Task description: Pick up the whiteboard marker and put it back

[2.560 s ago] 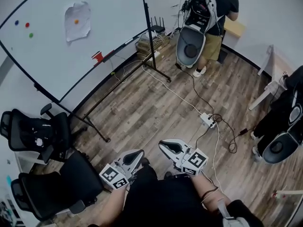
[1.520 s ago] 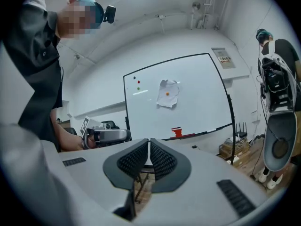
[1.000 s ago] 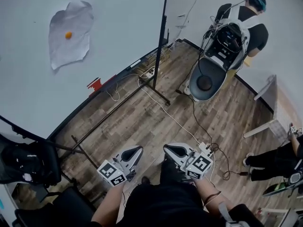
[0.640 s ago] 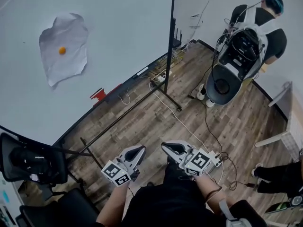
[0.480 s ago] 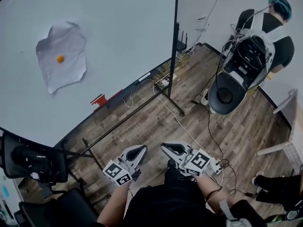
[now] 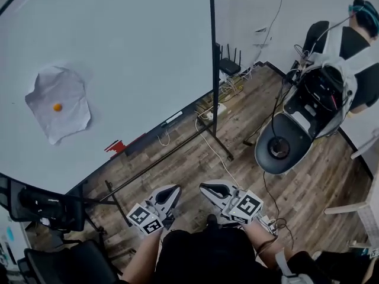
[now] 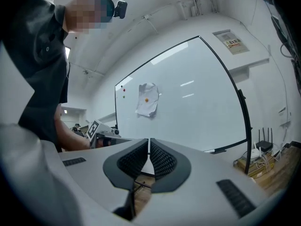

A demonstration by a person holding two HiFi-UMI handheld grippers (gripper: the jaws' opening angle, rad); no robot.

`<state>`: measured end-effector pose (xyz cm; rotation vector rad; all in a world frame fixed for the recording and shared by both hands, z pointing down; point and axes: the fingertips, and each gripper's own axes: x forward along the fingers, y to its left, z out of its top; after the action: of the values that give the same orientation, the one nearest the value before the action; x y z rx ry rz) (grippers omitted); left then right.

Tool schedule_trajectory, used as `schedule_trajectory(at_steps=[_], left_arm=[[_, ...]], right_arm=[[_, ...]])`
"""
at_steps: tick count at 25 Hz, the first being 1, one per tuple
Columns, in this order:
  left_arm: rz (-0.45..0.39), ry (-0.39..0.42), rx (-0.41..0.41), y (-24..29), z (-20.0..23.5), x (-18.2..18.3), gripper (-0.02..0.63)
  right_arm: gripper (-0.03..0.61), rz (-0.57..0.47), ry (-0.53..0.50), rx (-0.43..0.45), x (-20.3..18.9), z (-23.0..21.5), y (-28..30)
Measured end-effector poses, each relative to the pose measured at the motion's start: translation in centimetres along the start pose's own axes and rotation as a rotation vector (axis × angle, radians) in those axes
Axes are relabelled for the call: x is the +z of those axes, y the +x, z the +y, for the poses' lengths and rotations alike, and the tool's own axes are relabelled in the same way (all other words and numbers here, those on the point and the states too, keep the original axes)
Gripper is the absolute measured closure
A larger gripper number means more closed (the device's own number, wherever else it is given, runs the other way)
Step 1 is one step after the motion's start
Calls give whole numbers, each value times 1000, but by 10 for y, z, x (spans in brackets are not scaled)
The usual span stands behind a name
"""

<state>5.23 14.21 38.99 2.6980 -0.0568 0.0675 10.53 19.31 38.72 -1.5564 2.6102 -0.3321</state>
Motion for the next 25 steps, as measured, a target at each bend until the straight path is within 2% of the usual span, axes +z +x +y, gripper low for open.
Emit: schedule_trajectory(at_steps=[6,11,16,20,25], left_arm=[[25,43,28,26,15,13,603],[23,25,49,38,44,12,603],[14,29,27,53,75,20,603],[8,32,15,62,112,35,603],[0,36,-18,66,154,44,603]], right_arm=[[557,-12,17,33,0,-41,13],[558,-17,29,45,-1,-66,28],[558,31,18,51,-6,-94,52],[558,52,24,109,0,-110,83],[558,54,25,141,-2,-131,127]])
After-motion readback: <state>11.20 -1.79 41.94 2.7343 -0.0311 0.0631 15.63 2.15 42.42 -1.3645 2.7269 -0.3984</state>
